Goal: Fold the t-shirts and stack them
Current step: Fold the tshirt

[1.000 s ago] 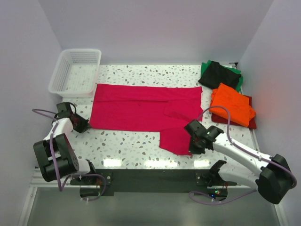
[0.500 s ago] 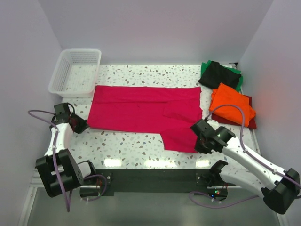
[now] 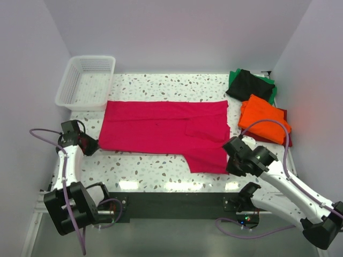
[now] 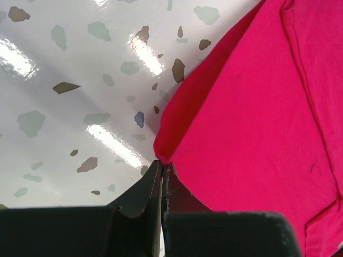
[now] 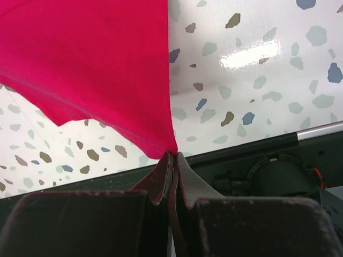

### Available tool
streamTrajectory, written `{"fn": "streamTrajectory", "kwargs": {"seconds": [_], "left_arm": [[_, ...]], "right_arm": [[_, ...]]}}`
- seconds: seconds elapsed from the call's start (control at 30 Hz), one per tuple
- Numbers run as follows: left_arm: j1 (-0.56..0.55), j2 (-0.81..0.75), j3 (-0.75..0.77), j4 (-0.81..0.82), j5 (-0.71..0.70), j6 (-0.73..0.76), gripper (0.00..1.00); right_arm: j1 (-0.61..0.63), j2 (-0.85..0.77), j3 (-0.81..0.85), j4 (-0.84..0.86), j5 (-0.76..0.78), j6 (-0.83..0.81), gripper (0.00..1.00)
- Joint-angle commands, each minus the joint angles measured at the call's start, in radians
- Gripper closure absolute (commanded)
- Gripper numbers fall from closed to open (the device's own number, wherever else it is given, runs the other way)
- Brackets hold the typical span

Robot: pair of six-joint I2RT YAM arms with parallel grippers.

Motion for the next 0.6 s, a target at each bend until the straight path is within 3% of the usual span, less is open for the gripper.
{"fn": "streamTrajectory", "kwargs": {"seconds": [0.0, 0.33, 0.57], "left_arm": [[0.004, -0.039, -0.007, -0.045, -0.032, -0.004, 1.0], [0.004, 0.003, 0.007, -0.049, -0.016, -0.039, 1.0], [0.004, 0.09, 0.098, -0.016, -0.013, -0.057, 1.0]], "right_arm": [[0.006, -0.016, 0.064, -0.056, 0.049, 0.015, 1.0], [0.005, 0.1, 0.213, -0.027, 0.178, -0.078, 1.0], [0.005, 0.2, 0.34, 0.053, 0.288, -0.178, 1.0]]}}
